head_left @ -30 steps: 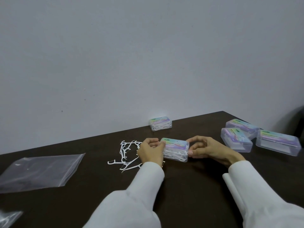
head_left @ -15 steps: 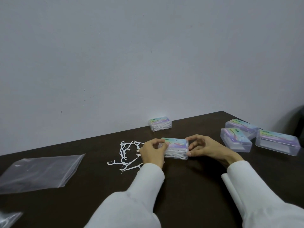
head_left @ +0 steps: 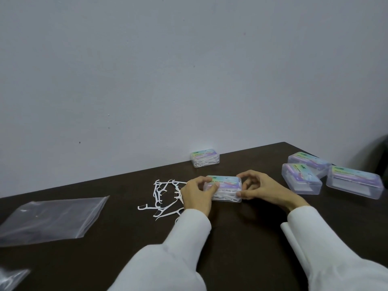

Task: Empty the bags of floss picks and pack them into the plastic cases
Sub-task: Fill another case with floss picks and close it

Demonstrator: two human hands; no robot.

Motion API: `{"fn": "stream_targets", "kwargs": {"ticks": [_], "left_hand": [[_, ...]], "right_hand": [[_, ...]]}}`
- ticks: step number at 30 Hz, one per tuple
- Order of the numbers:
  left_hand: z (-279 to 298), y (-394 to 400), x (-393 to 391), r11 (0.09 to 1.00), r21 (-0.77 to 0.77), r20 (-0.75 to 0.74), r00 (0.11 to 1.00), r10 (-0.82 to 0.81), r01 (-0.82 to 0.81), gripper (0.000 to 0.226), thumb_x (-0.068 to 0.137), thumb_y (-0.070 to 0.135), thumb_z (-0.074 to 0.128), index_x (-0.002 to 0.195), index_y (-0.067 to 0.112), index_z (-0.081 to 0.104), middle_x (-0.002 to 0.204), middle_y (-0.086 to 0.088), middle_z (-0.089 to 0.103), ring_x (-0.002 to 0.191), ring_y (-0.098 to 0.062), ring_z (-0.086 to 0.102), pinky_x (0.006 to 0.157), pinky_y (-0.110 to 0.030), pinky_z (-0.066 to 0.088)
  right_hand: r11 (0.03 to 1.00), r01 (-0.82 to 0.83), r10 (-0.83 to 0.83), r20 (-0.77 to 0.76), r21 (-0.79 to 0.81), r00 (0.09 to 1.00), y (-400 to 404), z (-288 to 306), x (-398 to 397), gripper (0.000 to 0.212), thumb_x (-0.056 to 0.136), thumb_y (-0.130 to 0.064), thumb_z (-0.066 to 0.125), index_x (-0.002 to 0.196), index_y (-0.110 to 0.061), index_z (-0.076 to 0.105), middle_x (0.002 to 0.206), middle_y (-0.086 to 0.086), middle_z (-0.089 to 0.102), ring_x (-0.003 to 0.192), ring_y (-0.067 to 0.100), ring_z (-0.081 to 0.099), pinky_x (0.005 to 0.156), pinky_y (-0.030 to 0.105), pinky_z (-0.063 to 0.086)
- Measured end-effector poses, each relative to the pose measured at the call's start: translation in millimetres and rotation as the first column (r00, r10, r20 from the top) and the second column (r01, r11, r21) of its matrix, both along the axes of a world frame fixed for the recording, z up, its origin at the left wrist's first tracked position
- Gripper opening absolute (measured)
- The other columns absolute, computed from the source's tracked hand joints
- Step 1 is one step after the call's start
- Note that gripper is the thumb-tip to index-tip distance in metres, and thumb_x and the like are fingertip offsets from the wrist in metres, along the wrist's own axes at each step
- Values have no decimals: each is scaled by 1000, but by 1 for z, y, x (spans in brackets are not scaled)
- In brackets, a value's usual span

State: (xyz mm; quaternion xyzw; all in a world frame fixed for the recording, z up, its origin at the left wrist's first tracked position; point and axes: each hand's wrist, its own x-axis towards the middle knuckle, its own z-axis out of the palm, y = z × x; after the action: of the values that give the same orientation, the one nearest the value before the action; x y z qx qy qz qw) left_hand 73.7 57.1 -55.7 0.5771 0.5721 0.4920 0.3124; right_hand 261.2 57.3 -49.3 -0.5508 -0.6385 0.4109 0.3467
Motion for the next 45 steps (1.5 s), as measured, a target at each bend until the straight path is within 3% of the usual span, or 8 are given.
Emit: {"fn": "stream_targets", "kwargs": {"ticks": [5,12,15,18,27,33,36,45], "left_hand": [[-1,0,-2,997,37,-101,993,-64,68,23,78,23,75,101,19,71,114,-5,63,100,-13,57,86,-22,46],[-1,-3,-3,991,63,-214,971,-104,120,30,80,26,73,109,16,69,117,-6,60,110,-19,55,95,-30,47],[0,-3,-6,982,80,-310,941,-136,168,39,77,30,76,112,16,68,126,-4,53,119,-19,49,103,-33,42],[1,-2,-9,974,98,-407,902,-146,203,47,74,27,78,118,16,65,134,0,45,126,-15,42,105,-27,35],[1,-1,-12,940,158,-622,770,-143,302,47,85,28,67,130,18,56,134,3,50,122,-13,47,103,-21,34],[0,-2,-13,935,183,-597,790,-140,305,45,86,29,66,129,19,57,133,3,51,121,-12,48,103,-22,36],[1,-1,-13,931,212,-533,834,-144,297,42,84,31,68,124,20,61,128,2,56,117,-12,52,104,-27,40],[2,-1,-13,938,202,-468,869,-159,280,40,83,32,70,121,21,64,125,3,57,115,-13,53,103,-36,41]], "right_hand": [[1000,19,-19,-17,-14,1000,0,-1,1,29,83,-23,66,108,-22,52,96,6,65,74,13,65,66,18,54],[998,1,-4,-38,-61,999,-1,3,0,32,86,-18,62,114,-17,49,96,6,62,75,13,62,64,16,52],[997,-29,27,-35,-73,999,-2,2,2,40,82,-21,68,117,-20,48,102,8,62,81,14,61,72,18,53],[997,-61,63,39,-52,997,-2,0,5,53,71,-23,79,114,-29,48,108,11,61,85,18,63,81,25,52],[1000,-29,29,39,-1,999,-3,-2,3,46,74,-21,75,112,-26,51,103,10,63,80,17,65,78,25,54],[997,-58,54,-72,-58,996,-8,0,8,60,65,-22,76,120,-22,51,105,16,64,86,21,66,86,28,53],[992,-90,79,-124,-87,989,-10,1,13,53,76,-10,71,124,-22,50,105,15,66,96,23,65,90,29,51],[991,-52,30,-176,-125,984,-9,3,8,41,82,-5,65,119,-20,53,101,13,67,91,20,67,78,23,55]]}}
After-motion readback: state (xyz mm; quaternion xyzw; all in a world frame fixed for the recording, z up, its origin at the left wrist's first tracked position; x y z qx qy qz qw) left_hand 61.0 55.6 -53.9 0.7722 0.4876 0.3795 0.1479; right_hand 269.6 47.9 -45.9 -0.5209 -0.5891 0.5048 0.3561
